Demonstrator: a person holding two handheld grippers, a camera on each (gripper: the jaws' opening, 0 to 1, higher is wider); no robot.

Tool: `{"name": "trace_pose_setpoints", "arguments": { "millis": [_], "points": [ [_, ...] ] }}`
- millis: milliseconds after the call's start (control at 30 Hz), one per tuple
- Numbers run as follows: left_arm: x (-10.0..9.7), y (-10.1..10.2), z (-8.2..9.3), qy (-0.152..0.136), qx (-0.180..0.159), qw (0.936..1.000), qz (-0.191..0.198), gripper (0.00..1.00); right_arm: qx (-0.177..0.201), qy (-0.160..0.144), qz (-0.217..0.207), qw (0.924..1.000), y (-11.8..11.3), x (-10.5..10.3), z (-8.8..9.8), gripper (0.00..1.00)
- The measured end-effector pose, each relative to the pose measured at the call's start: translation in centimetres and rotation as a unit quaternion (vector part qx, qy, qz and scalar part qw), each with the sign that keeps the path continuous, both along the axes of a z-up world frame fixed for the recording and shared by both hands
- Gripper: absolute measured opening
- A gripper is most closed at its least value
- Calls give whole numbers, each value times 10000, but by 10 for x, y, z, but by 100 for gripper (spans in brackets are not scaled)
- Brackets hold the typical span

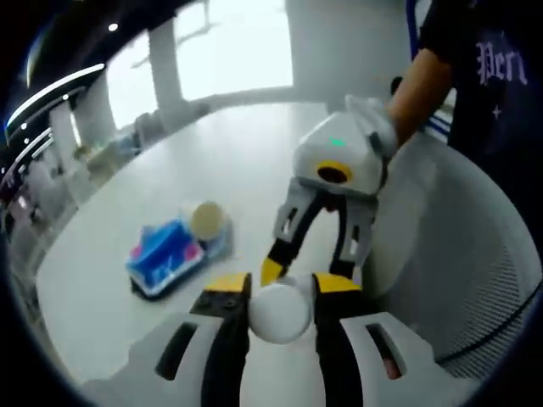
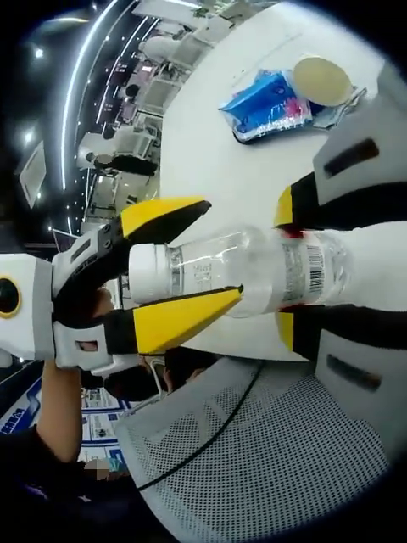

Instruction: Arrange the tabletop items into an orderly group along one side of the table until the central work area is clear of visible clutter.

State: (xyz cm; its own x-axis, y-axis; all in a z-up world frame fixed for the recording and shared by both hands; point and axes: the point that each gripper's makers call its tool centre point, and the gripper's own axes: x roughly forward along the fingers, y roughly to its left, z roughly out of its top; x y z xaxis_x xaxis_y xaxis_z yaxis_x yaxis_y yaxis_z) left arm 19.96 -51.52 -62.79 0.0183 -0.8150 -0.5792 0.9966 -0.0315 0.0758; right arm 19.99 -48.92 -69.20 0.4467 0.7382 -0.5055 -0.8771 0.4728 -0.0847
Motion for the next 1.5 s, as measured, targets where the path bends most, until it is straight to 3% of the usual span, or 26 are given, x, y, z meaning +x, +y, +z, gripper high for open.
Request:
{"name": "trace_pose_setpoints", "arguments": {
  "millis": [267,800,1267,1500],
  "points": [
    [-1,-3,-4,-131,16,9999,-17,32,32,44,-156,9999,-12,0,0,32],
    [-8,-11,-16,112,-151,9998,112,35,-116,112,-176,9997,-23,-6,-3,32],
    [-11,-11,-18,81,-126,9999,68,36,-372,193,79,9991,-30,-8,-7,33],
    [-11,-7,-19,61,-83,9999,61,37,-585,66,474,9971,-29,-10,-8,34]
  ]
}}
